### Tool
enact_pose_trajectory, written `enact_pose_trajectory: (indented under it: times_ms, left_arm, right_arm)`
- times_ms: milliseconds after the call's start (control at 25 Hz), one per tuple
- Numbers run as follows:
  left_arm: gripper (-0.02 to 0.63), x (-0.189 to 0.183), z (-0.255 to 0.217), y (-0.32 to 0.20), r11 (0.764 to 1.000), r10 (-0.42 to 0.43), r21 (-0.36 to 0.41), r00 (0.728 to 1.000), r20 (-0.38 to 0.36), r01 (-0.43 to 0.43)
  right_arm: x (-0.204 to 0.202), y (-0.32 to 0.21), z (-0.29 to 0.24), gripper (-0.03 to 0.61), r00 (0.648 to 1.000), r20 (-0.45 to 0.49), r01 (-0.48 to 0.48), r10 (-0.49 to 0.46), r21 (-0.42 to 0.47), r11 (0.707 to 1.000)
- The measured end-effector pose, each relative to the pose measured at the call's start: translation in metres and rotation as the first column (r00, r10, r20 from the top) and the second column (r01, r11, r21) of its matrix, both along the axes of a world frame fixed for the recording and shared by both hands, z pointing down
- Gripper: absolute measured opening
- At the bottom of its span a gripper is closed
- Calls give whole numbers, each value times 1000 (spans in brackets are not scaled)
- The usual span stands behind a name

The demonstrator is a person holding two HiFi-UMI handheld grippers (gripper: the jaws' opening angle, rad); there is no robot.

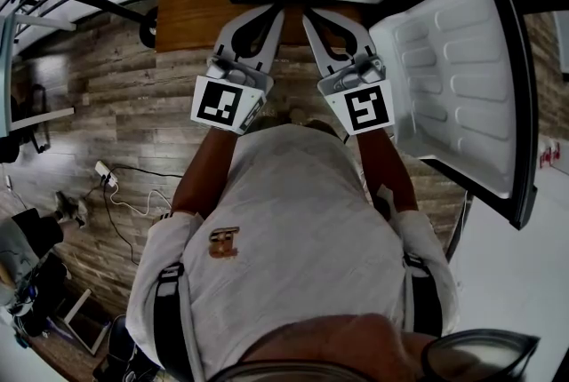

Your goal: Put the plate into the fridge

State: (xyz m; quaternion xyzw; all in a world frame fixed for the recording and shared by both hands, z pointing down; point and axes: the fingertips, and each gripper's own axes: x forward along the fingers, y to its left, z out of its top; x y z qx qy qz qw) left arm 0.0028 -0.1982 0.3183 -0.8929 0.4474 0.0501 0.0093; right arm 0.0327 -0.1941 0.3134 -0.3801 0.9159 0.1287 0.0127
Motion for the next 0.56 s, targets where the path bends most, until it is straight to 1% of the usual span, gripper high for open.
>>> enact_pose_trajectory:
  times_ms: [560]
  left_arm:
    - [18, -10, 1, -1, 1000, -7, -4, 1000, -7, 7]
  right_arm:
    - [-4, -2, 4, 32, 1000, -6, -13, 13, -12, 1000]
